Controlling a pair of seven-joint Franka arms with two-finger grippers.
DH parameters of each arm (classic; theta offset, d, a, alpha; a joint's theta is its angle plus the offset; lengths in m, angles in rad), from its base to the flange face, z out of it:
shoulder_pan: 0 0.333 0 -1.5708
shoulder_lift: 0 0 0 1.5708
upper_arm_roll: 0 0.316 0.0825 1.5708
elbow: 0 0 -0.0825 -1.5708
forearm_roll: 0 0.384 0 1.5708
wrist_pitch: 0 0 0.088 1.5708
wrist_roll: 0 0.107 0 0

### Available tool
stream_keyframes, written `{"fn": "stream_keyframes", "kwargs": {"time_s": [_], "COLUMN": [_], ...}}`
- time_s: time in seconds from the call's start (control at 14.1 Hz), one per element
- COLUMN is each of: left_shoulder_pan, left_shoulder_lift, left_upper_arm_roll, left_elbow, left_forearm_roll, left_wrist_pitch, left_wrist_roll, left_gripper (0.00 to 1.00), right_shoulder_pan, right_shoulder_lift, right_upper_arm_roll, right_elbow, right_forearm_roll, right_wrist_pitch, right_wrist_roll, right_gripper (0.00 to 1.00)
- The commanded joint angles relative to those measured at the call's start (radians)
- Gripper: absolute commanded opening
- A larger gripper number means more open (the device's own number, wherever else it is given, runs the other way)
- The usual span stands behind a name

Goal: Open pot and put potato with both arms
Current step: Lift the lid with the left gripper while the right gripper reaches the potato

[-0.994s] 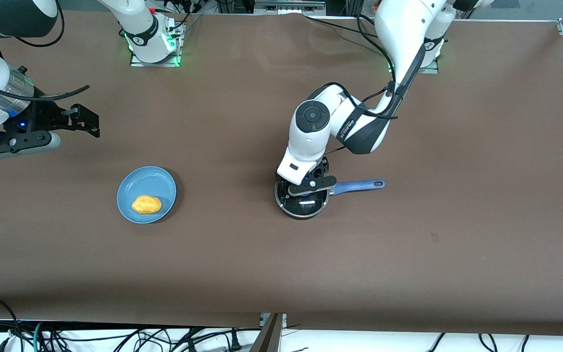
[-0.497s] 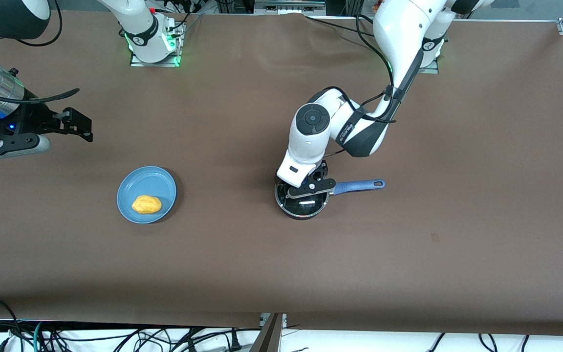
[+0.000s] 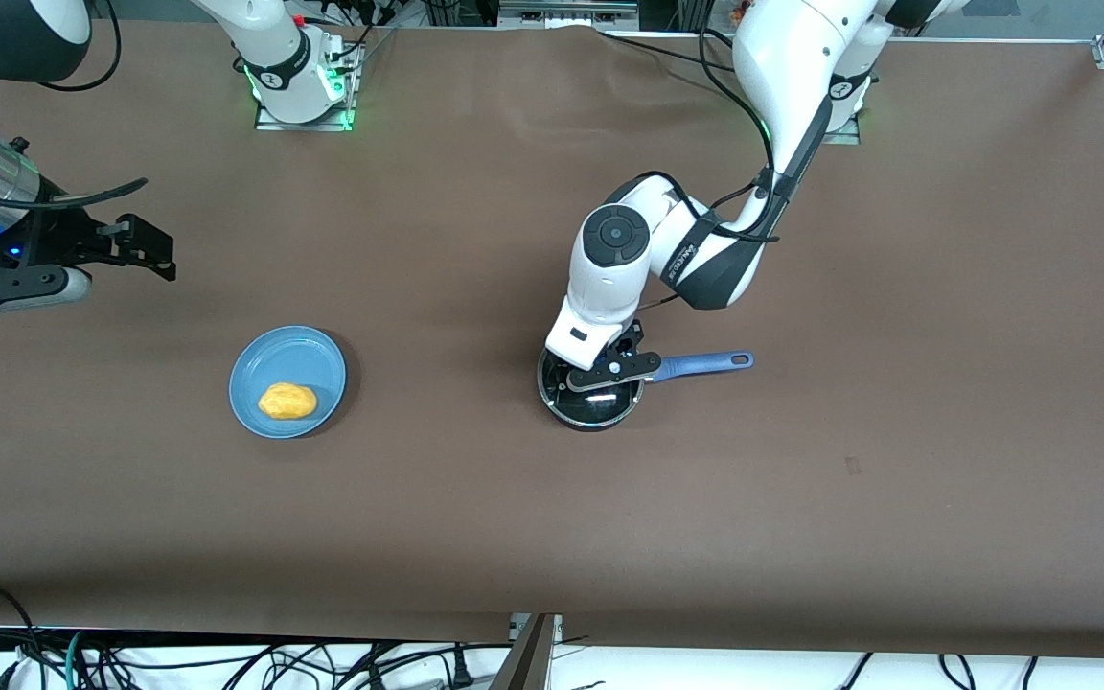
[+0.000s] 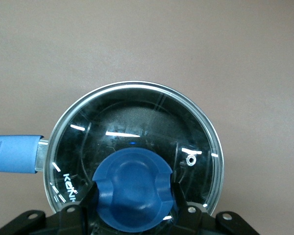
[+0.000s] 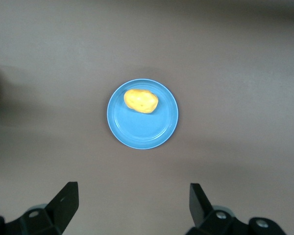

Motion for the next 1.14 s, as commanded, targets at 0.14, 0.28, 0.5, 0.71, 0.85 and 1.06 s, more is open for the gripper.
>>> {"fn": "stream_keyframes", "kwargs": {"time_s": [0.14, 0.28, 0.5, 0.71, 0.85, 1.06], "left_shoulder_pan": [0.011, 0.027, 0.076, 0.200, 0.251, 0.315], "left_shoulder_lift": [-0.009, -0.046, -0.109, -0.187, -0.223, -0.247], "left_upper_arm_roll": [0.005, 0.004, 0.002, 0.017, 0.077, 0.187], "left_elbow": [0.028, 0.029, 0.031, 0.011, 0.009, 0.006], "left_forearm_roll": [0.048, 0.039, 0.030, -0.095, -0.111, -0.145], "left_wrist_pitch": [-0.012, -0.018, -0.107, -0.178, -0.263, -0.366], "left_wrist_roll": [-0.001, 0.005, 0.074, 0.343, 0.503, 0.796], "left_gripper": [0.48, 0.48, 0.48, 0.49, 0.49, 0.49], "right_shoulder_pan": [-0.008, -0.007, -0.007, -0.007, -0.010, -0.010], "right_shoulder_lift": [0.008, 0.008, 0.009, 0.009, 0.024, 0.081], "right_upper_arm_roll": [0.004, 0.006, 0.006, 0.006, 0.006, 0.006], "right_elbow": [0.016, 0.016, 0.016, 0.008, 0.008, 0.016], "right_forearm_roll": [0.002, -0.004, -0.005, -0.004, -0.002, -0.010], "right_wrist_pitch": [-0.006, -0.011, -0.012, -0.014, -0.008, -0.001], "right_wrist_roll": [-0.010, -0.012, -0.003, 0.003, 0.002, -0.006], "right_gripper": [0.99, 1.00, 1.00, 1.00, 0.99, 1.00]}}
